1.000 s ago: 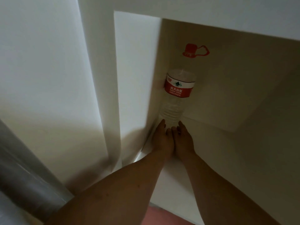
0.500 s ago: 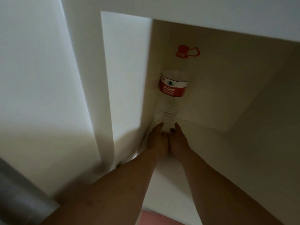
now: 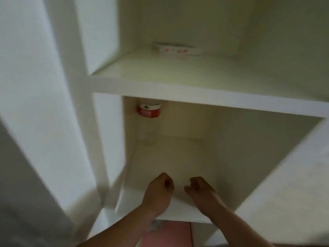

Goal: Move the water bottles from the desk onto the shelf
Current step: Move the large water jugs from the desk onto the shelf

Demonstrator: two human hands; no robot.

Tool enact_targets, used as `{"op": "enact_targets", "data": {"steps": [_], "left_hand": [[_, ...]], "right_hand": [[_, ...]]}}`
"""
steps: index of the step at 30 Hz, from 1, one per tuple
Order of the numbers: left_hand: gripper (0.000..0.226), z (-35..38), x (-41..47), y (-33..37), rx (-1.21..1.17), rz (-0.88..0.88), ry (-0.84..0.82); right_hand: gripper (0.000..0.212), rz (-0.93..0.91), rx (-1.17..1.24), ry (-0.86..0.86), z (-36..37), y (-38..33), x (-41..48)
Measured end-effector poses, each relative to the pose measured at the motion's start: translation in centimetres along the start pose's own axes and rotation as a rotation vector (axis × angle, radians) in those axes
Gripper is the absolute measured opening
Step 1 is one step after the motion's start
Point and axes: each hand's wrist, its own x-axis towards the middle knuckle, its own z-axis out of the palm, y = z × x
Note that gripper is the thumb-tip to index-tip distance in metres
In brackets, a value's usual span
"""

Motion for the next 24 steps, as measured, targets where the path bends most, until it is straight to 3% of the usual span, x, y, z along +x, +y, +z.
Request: {"op": "enact_targets", "data": {"steps": [7, 10, 14, 19, 24], "left_hand": [[0.018, 11.1, -7.4, 8.4, -0.041, 0.207, -0.386], [0.021, 17.6, -10.4, 9.5, -0.027, 0.276, -0.571], [0.02, 24.4, -13.0, 10.2, 0.095, 0.242, -0.797], [0.018, 31.1, -14.6, 13.2, 0.251, 0.233, -0.9], [0.018, 38.8, -16.4, 16.1, 0.31, 0.167, -0.921]], "right_hand": [[0.019, 0.042, 0.034, 0.127, -9.4, 9.4, -13.1], [0.02, 0.236, 0.025, 0.243, -12.9, 17.7, -19.8], [0.014, 0.569, 0.149, 0.411, -14.9, 28.9, -29.1], [0.015, 0.794, 0.328, 0.569, -15.9, 38.9, -37.1], [0.017, 0.833, 0.444, 0.504, -19.7, 45.6, -38.2]]}}
